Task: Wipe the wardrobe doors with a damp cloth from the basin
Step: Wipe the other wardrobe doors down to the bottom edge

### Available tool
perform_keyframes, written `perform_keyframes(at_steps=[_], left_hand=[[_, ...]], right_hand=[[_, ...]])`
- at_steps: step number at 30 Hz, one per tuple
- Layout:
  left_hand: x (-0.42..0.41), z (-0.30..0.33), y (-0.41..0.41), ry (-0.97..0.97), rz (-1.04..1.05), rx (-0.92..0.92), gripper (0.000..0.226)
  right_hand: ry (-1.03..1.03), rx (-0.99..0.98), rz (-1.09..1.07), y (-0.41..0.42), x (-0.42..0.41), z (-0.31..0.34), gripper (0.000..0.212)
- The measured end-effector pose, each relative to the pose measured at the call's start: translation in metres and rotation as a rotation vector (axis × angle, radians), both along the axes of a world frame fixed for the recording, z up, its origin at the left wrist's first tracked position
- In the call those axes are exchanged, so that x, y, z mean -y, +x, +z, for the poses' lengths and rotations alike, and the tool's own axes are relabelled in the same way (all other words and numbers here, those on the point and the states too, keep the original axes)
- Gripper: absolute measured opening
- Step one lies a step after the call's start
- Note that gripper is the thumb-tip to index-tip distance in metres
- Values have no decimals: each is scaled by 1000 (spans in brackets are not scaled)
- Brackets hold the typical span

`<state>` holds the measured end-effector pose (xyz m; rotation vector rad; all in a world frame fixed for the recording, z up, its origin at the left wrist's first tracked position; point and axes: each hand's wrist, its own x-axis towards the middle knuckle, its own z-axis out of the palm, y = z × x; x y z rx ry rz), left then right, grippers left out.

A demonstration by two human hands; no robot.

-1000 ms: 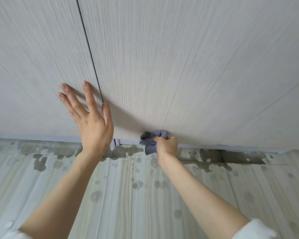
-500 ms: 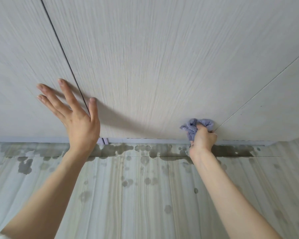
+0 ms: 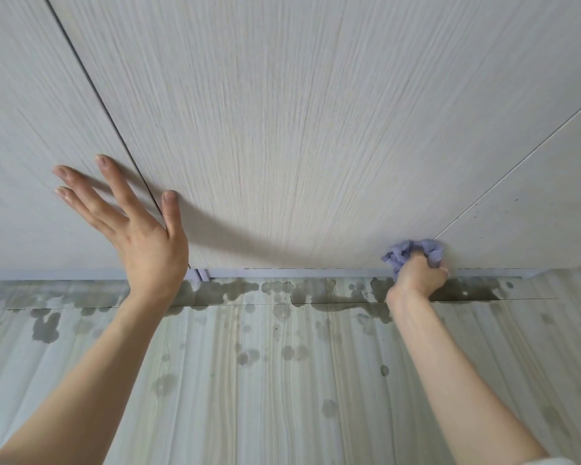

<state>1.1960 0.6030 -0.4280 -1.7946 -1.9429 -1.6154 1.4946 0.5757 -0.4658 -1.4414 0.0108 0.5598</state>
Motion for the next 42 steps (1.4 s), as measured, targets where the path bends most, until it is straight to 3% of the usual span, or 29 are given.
perform_keyframes(at_steps=[7,9,14,19,29,35,42], left_hand=[[0,-3,0,-7,31,-14,67],[0,-3,1,-6,40,-15,67],[0,-2,4,3,63,-28,65],[1,-1,4,-1,46,-16,65],[9,3,-2,-71,-67,45,64],[19,3,-14,-141,-190,64,57],[22,4,-20,-185,-195,47,56]], right_hand=[[-315,-228,13,-11,0,-23,18],[-315,-246,22,-11,-1,-23,25],[-305,-292,110,-29,-1,-25,14],[-293,-331,263,-78,-1,-34,31],[-341,-568,553,-203,-17,-48,17],[-423,-717,769,-235,-26,-29,41],[-103,-966,736,-223,-17,-17,56]])
